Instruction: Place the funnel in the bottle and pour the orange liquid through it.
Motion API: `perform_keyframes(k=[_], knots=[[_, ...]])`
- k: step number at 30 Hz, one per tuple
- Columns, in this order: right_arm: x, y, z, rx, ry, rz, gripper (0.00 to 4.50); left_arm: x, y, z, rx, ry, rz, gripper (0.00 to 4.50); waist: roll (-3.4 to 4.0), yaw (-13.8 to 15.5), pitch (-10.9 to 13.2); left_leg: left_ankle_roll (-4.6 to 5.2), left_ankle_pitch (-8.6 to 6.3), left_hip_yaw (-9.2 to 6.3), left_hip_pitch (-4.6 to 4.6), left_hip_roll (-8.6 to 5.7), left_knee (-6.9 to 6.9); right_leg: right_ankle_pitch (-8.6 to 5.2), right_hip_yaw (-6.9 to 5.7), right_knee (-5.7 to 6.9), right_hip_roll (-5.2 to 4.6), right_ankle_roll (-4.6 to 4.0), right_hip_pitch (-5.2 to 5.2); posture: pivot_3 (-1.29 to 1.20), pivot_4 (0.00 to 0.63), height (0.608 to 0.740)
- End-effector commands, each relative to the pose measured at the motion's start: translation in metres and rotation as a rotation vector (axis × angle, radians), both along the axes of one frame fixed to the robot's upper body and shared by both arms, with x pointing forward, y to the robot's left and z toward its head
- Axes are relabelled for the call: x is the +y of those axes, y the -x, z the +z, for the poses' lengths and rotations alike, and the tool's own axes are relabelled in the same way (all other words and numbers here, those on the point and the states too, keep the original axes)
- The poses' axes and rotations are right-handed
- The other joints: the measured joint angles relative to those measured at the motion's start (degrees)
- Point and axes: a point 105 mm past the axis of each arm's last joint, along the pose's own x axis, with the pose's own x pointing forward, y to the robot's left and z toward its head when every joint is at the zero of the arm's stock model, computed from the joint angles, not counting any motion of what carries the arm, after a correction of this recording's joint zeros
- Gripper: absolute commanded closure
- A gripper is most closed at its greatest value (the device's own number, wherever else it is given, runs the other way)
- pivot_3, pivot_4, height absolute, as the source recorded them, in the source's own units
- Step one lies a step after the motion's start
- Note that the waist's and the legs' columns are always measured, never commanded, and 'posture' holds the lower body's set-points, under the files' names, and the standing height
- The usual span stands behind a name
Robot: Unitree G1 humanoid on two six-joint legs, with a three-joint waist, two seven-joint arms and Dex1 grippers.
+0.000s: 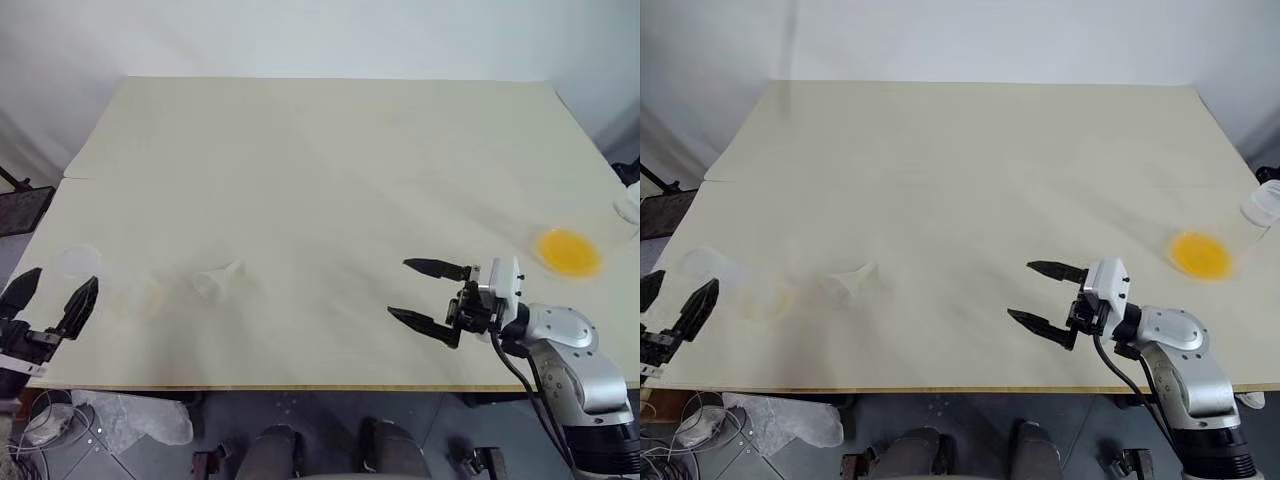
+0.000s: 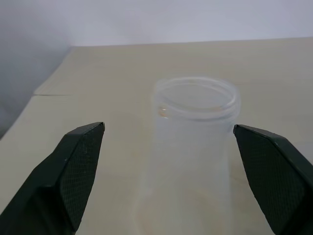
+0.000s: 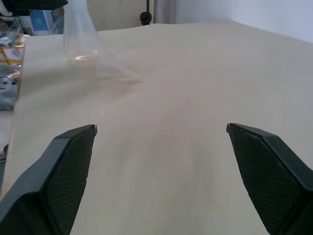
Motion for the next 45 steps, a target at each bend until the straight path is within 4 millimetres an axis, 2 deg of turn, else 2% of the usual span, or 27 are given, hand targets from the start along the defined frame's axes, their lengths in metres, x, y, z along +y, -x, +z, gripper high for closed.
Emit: perform_keyframes(k=[1,8,11,16,20,26,33,37,42,45], knots=[[-0.001,0.006,0.015,-0.051,-0.015,-0.02,0.04,-0.004,-0.007,0.003,-0.006,-0.018,-0.04,0.0,0.0,0.0,0.0,0.0,0.0,0.0,0.0,0.0,0.0,0.0,0.0,0.01,0.0,0.0,0.0,0.0,0.15,0.74],[-0.005,0.011,0.015,-0.056,-0.005,-0.065,0.04,-0.008,-0.024,0.004,-0.009,-0.006,-0.098,0.0,0.0,0.0,0.0,0.0,0.0,0.01,0.01,0.0,0.0,0.01,0.0,0.03,0.12,0.02,0.0,0.0,0.15,0.74],[-0.007,0.013,0.015,-0.057,-0.003,-0.08,0.0,-0.007,-0.027,0.004,-0.009,-0.003,-0.124,0.61,0.0,0.0,0.0,0.0,0.0,0.01,0.02,0.0,0.0,0.02,-0.01,0.04,0.15,0.03,0.0,0.0,0.15,0.74],[-0.009,0.013,0.015,-0.063,-0.002,-0.103,0.0,-0.008,-0.029,0.008,-0.01,0.014,-0.168,2.11,0.0,0.0,0.0,0.0,0.0,0.03,0.03,0.01,0.0,0.02,0.01,0.04,0.17,0.03,0.0,0.0,0.15,0.74],[-0.01,0.015,0.015,-0.067,-0.002,-0.115,0.0,-0.013,-0.033,0.017,-0.013,-0.031,-0.242,2.12,0.0,0.1,0.0,0.0,0.0,0.01,0.02,0.01,0.0,0.02,0.0,0.04,0.18,0.04,0.0,0.0,0.15,0.74],[-0.021,0.016,0.018,-0.071,0.025,-0.142,0.0,-0.043,-0.068,0.055,-0.04,-0.153,-0.448,2.12,-0.03,0.5,0.0,0.06,0.04,-0.1,-0.04,-0.09,0.06,0.03,-0.04,0.07,0.16,0.06,0.02,0.0,0.15,0.74],[-0.037,0.03,0.018,-0.021,0.063,-0.143,0.0,-0.117,-0.106,0.082,-0.075,-0.243,-0.834,2.12,-0.03,0.2,0.0,0.09,0.04,0.12,-0.01,-0.14,-0.02,0.11,-0.25,0.08,0.31,0.21,-0.05,0.0,0.15,0.74],[-0.046,0.038,0.019,-0.007,0.079,-0.148,0.0,-0.17,-0.124,0.089,-0.093,-0.264,-1.059,2.12,-0.12,0.3,0.1,0.13,0.07,0.33,-0.04,-0.1,0.03,0.16,-0.2,0.02,0.41,0.31,-0.07,0.0,0.15,0.74],[-0.053,0.043,0.025,-0.025,0.063,-0.205,0.0,-0.245,-0.122,0.091,-0.154,-0.269,-1.379,2.12,-0.22,0.5,0.1,0.23,0.12,0.51,-0.02,-0.1,0.11,0.2,-0.06,-0.01,0.41,0.37,-0.05,0.0,0.15,0.74],[-0.053,0.047,0.028,-0.042,0.051,-0.247,0.0,-0.28,-0.116,0.086,-0.15,-0.283,-1.514,2.12,-0.25,0.4,0.1,0.23,0.12,0.49,-0.04,-0.1,0.11,0.2,-0.07,-0.03,0.41,0.39,-0.05,0.0,0.15,0.74]])
